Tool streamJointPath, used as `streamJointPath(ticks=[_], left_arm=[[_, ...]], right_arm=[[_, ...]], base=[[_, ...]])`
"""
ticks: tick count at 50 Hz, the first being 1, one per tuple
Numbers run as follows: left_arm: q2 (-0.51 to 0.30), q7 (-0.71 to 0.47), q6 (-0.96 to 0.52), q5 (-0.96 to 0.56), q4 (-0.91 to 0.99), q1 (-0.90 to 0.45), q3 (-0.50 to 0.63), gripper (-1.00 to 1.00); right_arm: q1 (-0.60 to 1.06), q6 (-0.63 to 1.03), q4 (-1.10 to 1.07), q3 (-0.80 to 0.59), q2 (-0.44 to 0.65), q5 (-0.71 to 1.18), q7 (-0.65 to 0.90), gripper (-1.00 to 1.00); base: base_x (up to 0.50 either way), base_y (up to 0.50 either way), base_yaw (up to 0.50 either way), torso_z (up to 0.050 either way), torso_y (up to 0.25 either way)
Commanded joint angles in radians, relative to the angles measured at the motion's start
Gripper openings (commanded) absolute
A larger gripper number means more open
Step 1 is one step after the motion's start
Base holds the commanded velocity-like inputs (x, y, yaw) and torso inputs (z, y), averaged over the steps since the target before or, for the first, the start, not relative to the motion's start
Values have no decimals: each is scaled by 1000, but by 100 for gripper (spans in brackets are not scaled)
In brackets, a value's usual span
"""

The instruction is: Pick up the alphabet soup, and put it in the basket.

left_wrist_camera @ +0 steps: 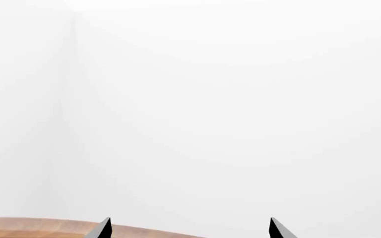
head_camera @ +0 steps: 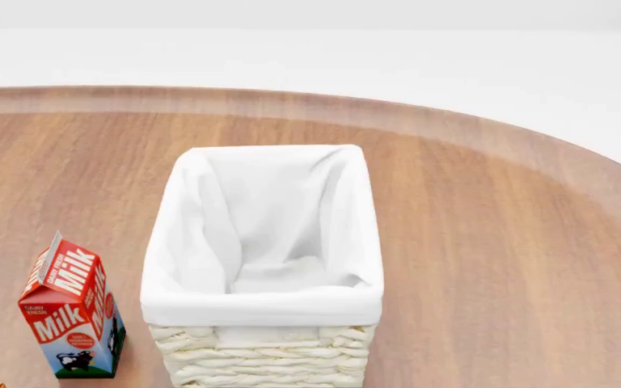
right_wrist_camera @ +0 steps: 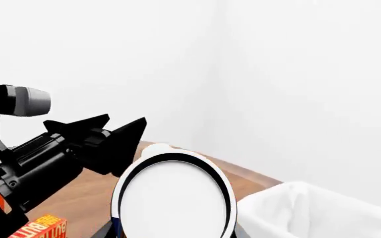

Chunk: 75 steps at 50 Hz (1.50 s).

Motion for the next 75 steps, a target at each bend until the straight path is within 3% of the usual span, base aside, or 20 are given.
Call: streamJointPath(ticks=[1, 22, 34, 47, 55, 75], left_arm=[[-3, -2, 3, -4, -3, -3, 0, 100], [-8, -8, 2, -3, 9, 3, 2, 100], [-10, -11, 2, -4, 12, 4, 3, 100], [-11, -13, 9, -8, 3, 3, 5, 100], [-15, -9, 22, -27, -4, -1, 1, 100], [-21, -9, 32, -40, -6, -4, 1, 100]], right_arm=[[52, 101, -106, 34, -1, -27, 110, -100], [355, 494, -219, 10, -53, -57, 285, -100], [574, 760, -266, 11, -90, 18, 360, -100], [860, 1007, -132, -36, -186, 72, 379, -100], [1076, 1103, 61, -33, -280, 94, 362, -100], [1405, 1156, 554, -125, -409, 16, 314, -100]], base=[[0, 0, 0, 0, 0], [0, 0, 0, 0, 0], [0, 0, 0, 0, 0], [0, 0, 0, 0, 1], [0, 0, 0, 0, 0], [0, 0, 0, 0, 1]])
